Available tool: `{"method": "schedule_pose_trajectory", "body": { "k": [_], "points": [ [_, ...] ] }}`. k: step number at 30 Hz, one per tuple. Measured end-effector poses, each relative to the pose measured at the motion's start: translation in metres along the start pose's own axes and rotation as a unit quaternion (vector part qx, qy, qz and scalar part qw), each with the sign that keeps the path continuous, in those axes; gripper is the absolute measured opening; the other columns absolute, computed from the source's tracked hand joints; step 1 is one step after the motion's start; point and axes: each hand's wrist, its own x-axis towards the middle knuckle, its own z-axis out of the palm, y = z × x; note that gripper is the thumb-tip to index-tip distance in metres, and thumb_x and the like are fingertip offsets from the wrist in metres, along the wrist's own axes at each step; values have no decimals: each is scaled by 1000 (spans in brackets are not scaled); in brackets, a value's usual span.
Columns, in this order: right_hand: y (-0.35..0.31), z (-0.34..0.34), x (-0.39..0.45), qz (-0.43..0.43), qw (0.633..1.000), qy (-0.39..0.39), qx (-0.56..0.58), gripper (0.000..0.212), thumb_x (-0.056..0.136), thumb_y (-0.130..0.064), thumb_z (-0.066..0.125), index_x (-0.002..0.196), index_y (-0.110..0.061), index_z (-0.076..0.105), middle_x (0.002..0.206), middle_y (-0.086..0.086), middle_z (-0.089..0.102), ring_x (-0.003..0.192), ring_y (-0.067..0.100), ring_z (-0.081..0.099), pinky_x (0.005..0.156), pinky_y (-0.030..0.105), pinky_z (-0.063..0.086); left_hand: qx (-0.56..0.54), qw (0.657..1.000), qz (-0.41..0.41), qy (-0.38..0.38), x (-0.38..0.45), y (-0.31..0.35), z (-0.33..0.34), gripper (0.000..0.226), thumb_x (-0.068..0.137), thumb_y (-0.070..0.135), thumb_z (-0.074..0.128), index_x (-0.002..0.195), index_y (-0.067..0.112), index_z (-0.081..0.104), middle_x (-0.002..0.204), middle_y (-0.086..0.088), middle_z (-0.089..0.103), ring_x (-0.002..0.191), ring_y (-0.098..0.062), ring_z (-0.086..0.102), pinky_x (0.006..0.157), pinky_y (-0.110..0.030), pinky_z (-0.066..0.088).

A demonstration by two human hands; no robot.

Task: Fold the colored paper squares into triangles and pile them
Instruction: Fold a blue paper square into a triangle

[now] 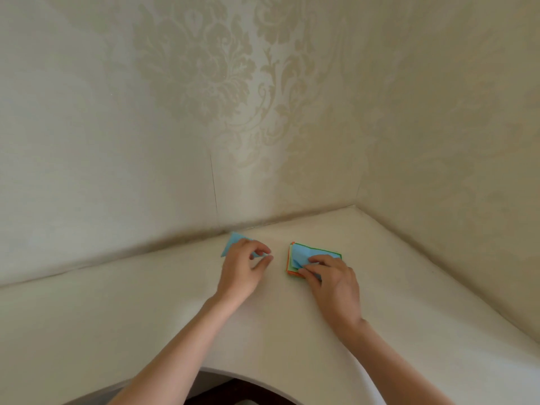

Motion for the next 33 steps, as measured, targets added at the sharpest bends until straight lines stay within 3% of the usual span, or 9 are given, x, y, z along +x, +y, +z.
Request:
{"method": "schedule_pose_trajectory", "body": {
  "k": [4,10,14,21,25,30,33],
  "points": [
    [-1,-14,-6,-57,995,88,6,12,81,-25,65,80,-22,77,99,-5,70,82,21,62,70,34,42,-11,993,91,-74,-18,26,5,19,82,24,74,101,26,70,96,11,57,95,-2,47,79,-9,35],
    [-5,-37,-27,-146,977,154,11,17,87,-32,62,80,-26,76,91,-8,66,78,16,58,68,34,40,10,984,176,-26,-42,38,3,28,81,16,75,106,23,67,98,10,51,96,-5,45,88,-9,32],
    [-7,-39,-48,-160,980,115,15,17,86,-39,61,79,-30,74,82,-13,63,74,12,57,68,29,36,28,979,192,-58,-59,36,-2,9,82,23,73,91,24,69,92,15,52,92,-4,45,85,-10,33],
    [0,-28,-68,-83,995,-48,23,26,81,-51,53,77,-35,73,83,-18,62,76,7,60,64,29,41,47,978,146,-145,-78,22,-2,1,83,25,72,85,24,72,87,18,61,87,-3,48,78,-15,38],
    [0,-29,-62,-28,990,-109,83,24,81,-48,60,88,-30,75,89,-15,65,84,8,60,74,31,48,40,982,117,-146,-78,22,-1,5,84,30,70,83,26,71,85,18,59,88,-5,50,79,-19,40],
    [-3,-31,-55,32,981,-130,139,27,78,-36,75,104,-28,70,89,-19,62,79,-2,56,75,11,44,33,989,78,-118,-77,29,6,4,84,34,69,87,31,66,78,18,59,85,-1,49,75,-17,39],
    [-8,-31,-53,79,973,-136,169,32,74,-41,78,103,-31,66,86,-17,63,78,-1,57,75,15,47,47,991,66,-105,-77,28,11,13,82,38,70,92,33,65,76,17,59,81,0,47,72,-16,38]
  ]
}}
